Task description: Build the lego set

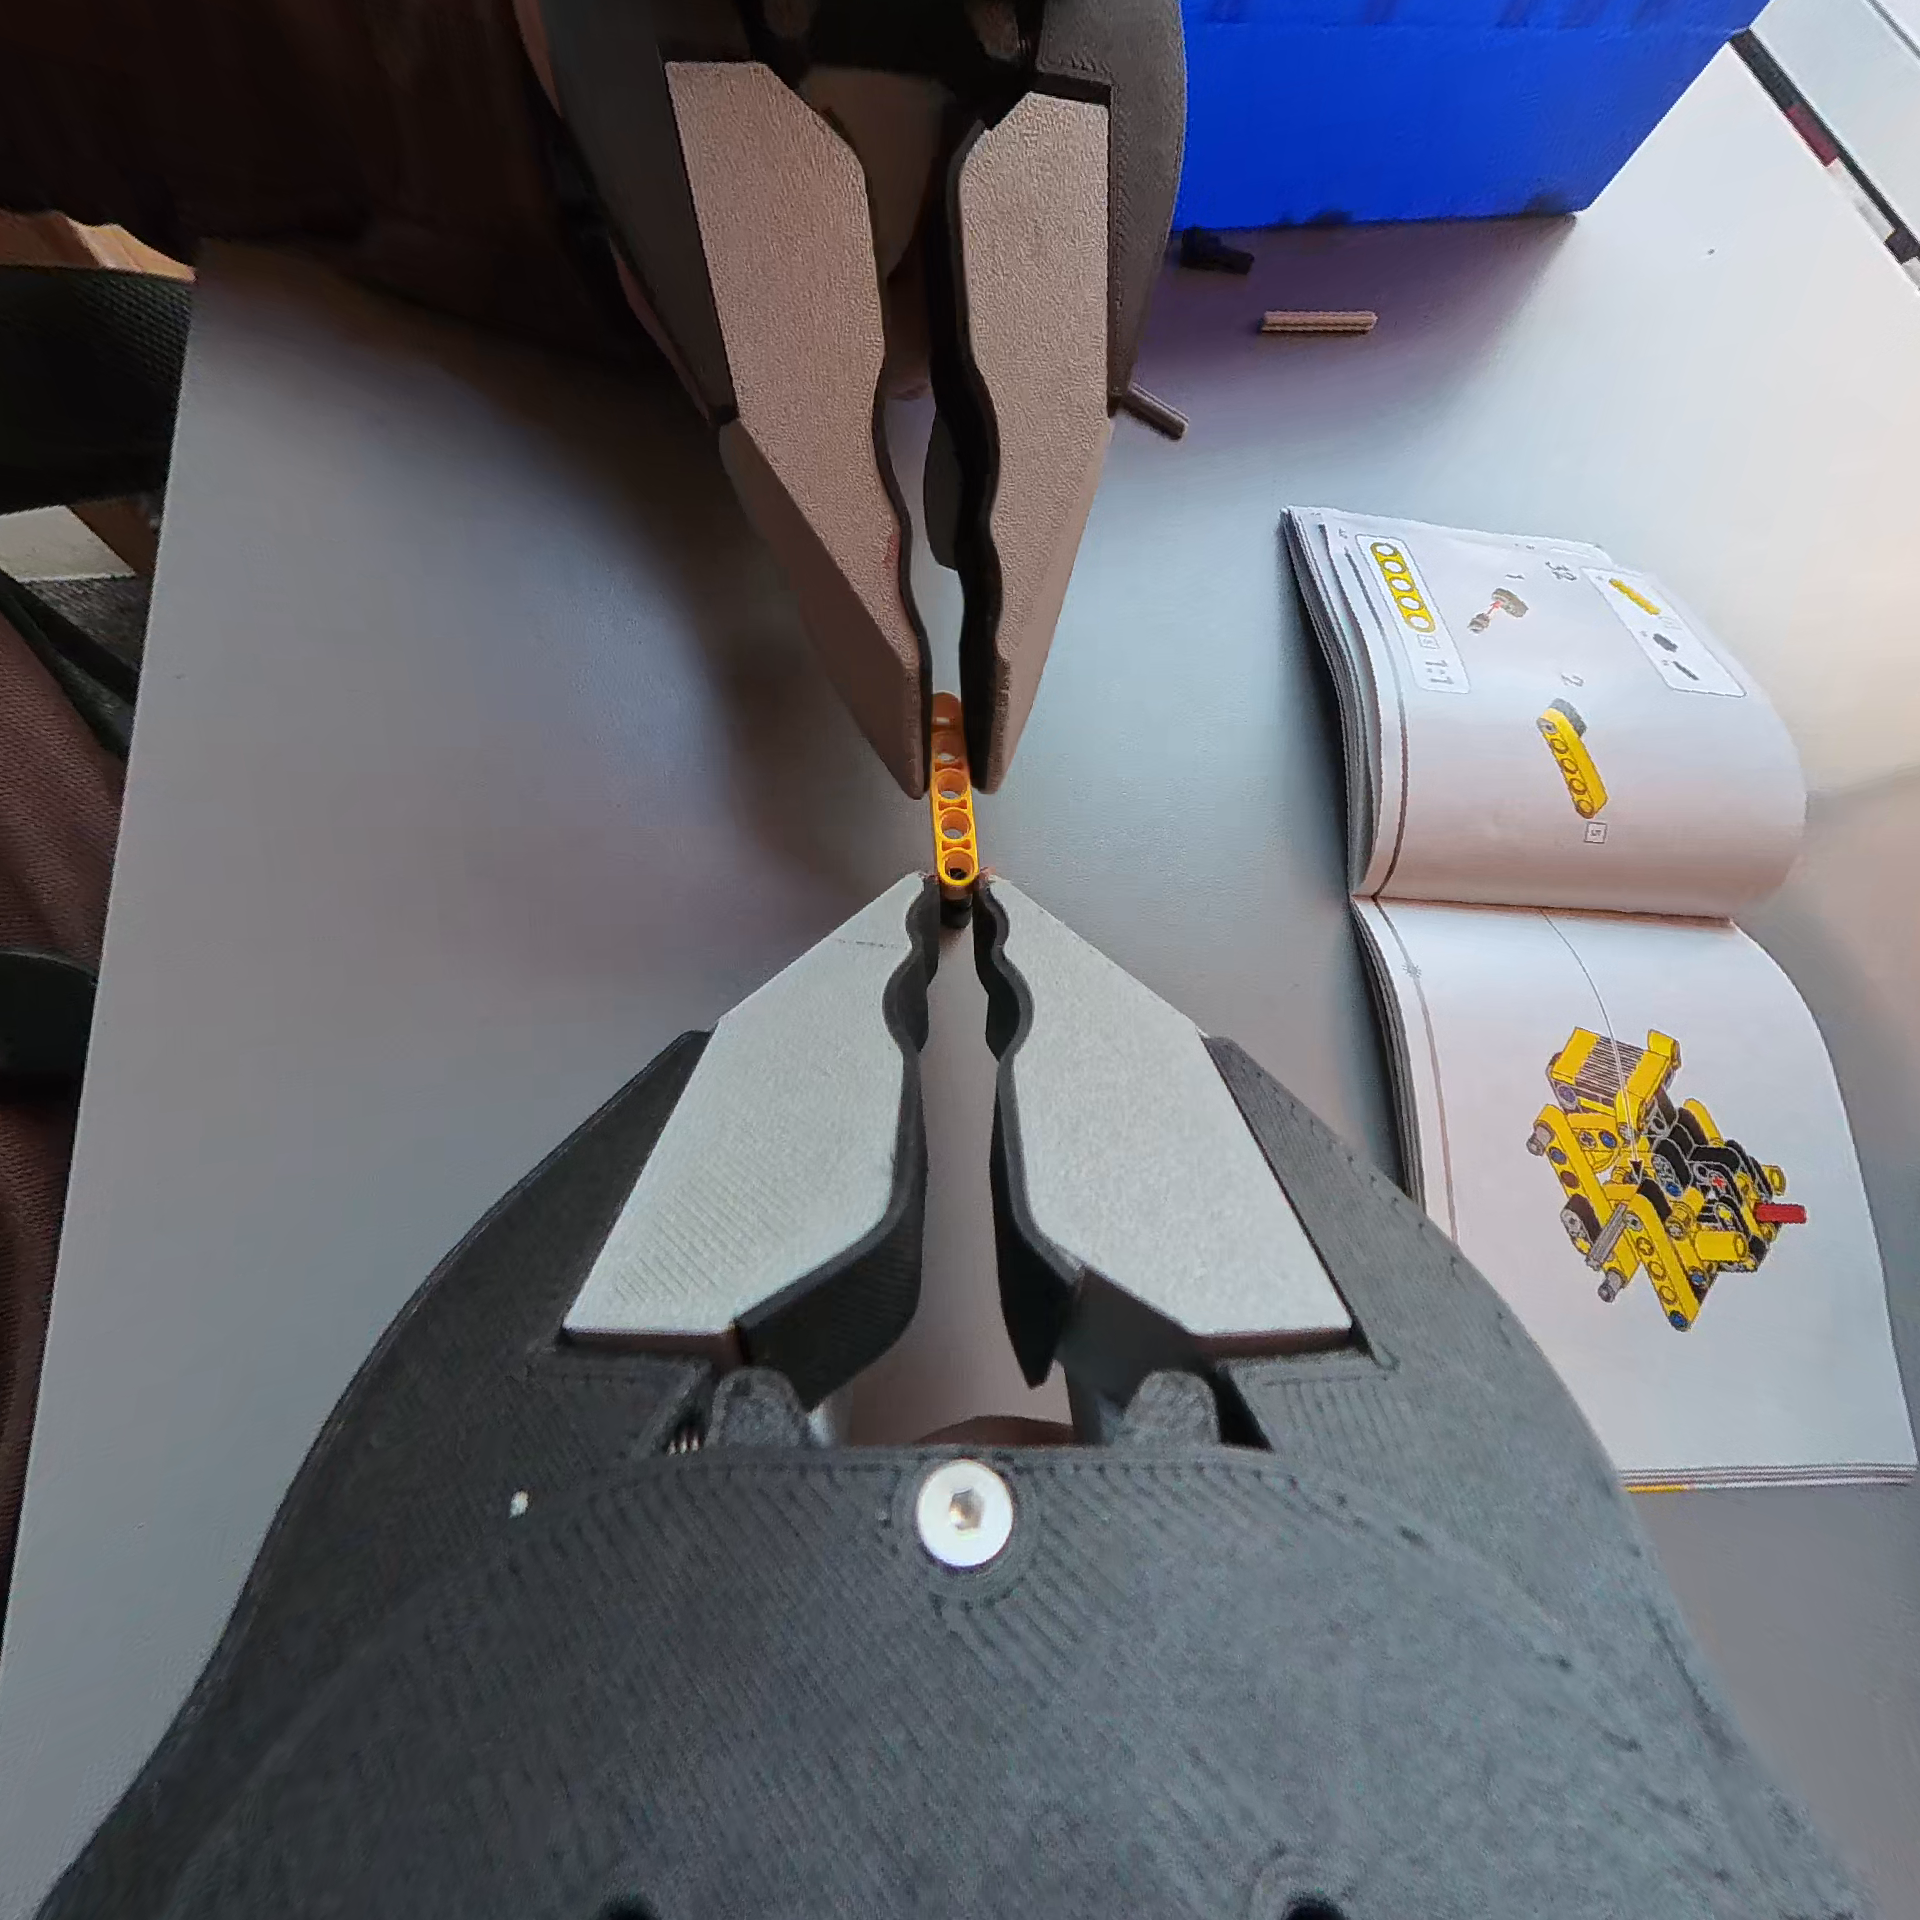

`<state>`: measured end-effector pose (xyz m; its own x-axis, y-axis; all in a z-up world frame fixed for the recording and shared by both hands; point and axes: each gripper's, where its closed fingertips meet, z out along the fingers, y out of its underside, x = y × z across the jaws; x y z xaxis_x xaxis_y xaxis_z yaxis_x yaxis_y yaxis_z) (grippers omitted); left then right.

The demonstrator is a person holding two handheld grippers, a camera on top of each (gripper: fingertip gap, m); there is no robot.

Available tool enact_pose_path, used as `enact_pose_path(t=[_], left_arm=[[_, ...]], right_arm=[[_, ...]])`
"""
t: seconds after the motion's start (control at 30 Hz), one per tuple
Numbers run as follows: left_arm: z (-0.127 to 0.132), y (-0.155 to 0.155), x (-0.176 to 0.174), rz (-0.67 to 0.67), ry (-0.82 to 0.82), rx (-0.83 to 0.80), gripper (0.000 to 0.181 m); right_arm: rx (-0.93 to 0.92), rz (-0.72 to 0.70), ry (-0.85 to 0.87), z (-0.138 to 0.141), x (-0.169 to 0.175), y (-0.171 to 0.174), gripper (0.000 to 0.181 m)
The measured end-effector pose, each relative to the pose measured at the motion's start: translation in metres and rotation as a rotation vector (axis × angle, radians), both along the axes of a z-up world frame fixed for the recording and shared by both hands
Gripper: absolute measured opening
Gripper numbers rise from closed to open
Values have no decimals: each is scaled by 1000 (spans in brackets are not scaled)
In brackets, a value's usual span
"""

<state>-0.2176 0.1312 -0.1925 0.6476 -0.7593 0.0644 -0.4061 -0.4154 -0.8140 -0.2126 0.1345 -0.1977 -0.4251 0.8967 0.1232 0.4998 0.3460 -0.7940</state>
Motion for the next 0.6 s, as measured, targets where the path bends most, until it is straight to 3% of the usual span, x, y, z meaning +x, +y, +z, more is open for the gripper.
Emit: enact_pose_path(t=[0.6], left_arm=[[0, -1, -1, -11, 28, 19, 5]], right_arm=[[28, -1, 17, -1, -2, 0, 10]])
